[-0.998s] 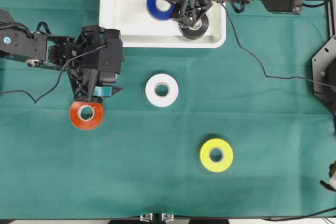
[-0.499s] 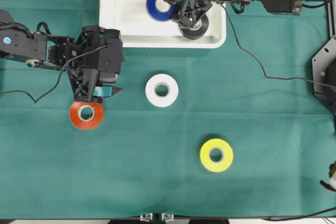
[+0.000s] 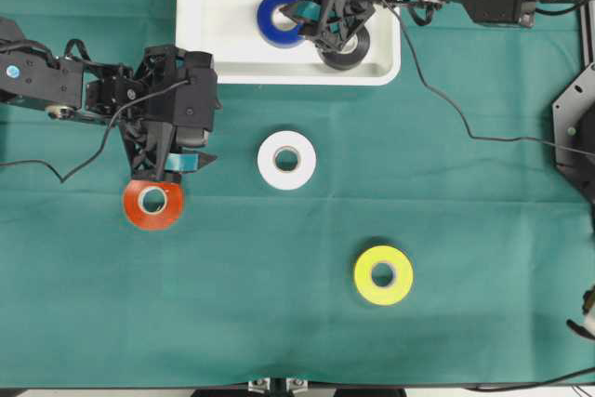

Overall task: Put the tape alternately from left to right into the white case.
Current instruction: 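Carry the blue roll into the white case and release it, then withdraw the right gripper from the case to the right side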

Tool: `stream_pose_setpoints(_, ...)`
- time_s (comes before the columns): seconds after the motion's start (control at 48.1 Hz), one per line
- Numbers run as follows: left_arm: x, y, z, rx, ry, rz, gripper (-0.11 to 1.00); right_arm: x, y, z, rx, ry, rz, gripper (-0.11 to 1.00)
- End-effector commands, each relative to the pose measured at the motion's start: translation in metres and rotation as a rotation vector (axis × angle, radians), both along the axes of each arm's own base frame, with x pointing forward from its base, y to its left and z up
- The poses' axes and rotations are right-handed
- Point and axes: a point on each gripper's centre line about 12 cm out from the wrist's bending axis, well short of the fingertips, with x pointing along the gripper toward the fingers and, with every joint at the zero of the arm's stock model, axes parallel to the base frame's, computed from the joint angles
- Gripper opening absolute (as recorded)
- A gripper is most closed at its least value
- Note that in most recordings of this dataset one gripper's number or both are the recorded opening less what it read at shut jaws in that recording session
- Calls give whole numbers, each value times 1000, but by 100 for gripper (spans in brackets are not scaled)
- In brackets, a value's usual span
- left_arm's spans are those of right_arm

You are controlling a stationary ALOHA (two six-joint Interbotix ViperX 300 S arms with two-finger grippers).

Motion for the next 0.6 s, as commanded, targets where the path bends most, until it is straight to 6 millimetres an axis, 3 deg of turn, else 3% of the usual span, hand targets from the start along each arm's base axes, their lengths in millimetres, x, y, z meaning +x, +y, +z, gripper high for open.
stream_pose_setpoints(0.0,5,-1,14,-1,-46,-2,74,4,0,13,-15,-37,6,85)
stream_pose_setpoints(0.353,5,-1,12,-1,-41,0,74,4,0,12,-14,-34,7,85)
stream_pose_setpoints(0.582,5,-1,13,-2,-44,1,74,0,13,26,-23,-58,32,85)
